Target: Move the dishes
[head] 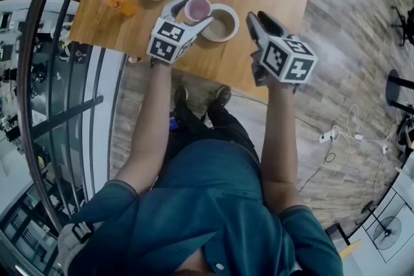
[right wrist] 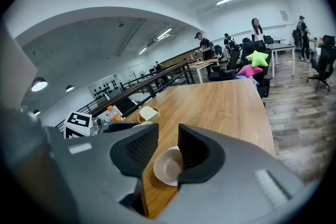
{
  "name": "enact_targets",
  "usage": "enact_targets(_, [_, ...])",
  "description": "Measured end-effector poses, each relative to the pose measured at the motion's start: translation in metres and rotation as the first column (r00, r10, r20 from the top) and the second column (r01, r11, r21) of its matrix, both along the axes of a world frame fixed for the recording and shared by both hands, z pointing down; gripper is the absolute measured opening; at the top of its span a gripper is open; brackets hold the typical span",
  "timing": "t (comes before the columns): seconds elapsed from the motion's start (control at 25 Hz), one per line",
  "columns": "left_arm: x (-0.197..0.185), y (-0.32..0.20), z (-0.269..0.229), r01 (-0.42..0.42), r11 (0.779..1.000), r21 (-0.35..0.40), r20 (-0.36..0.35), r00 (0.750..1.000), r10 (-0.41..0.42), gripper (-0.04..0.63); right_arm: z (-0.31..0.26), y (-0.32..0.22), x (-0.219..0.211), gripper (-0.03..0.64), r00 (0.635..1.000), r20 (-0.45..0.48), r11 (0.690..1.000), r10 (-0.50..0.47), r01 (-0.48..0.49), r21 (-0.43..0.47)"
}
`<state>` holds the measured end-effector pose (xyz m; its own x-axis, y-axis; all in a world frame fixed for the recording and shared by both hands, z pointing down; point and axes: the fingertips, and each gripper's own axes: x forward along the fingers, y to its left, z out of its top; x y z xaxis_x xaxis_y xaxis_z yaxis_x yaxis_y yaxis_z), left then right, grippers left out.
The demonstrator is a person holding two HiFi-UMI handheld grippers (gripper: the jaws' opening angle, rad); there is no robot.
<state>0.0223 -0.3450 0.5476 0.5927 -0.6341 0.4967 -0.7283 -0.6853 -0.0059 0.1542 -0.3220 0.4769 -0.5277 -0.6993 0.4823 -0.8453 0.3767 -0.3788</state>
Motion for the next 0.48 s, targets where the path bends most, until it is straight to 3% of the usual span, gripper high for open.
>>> enact_targets(0.48, [-0.046,0.003,0.021,0.025,0.998,-0.055,0.048,0.999,-0.023,0.350,0.023,-0.014,-0.014,0.100,1.000,-0.015,0.998,0.019,-0.020,-0.055])
